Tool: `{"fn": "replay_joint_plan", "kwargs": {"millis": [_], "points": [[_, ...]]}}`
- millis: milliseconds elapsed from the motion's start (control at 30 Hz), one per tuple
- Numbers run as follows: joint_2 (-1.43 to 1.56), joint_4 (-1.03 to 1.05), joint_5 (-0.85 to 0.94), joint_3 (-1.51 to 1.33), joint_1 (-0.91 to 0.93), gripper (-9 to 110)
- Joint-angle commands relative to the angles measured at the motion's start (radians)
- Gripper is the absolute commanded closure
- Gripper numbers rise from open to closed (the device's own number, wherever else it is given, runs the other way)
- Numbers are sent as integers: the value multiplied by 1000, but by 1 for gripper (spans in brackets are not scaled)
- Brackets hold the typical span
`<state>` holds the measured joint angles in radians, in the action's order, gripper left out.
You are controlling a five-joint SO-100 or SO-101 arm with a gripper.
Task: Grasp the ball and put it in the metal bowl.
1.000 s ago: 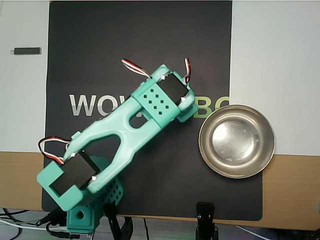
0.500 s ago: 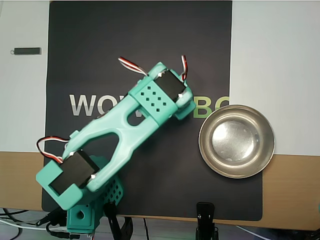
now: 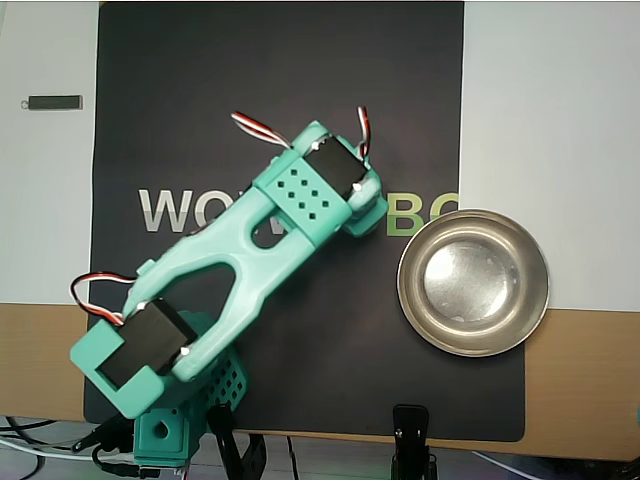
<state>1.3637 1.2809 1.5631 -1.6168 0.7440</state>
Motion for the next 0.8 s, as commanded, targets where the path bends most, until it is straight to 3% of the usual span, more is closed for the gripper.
{"fn": "replay_joint_plan", "kwargs": {"millis": [0,767], "points": [[20,5,0,28,-11,72],[14,0,6,26,-14,70]]}}
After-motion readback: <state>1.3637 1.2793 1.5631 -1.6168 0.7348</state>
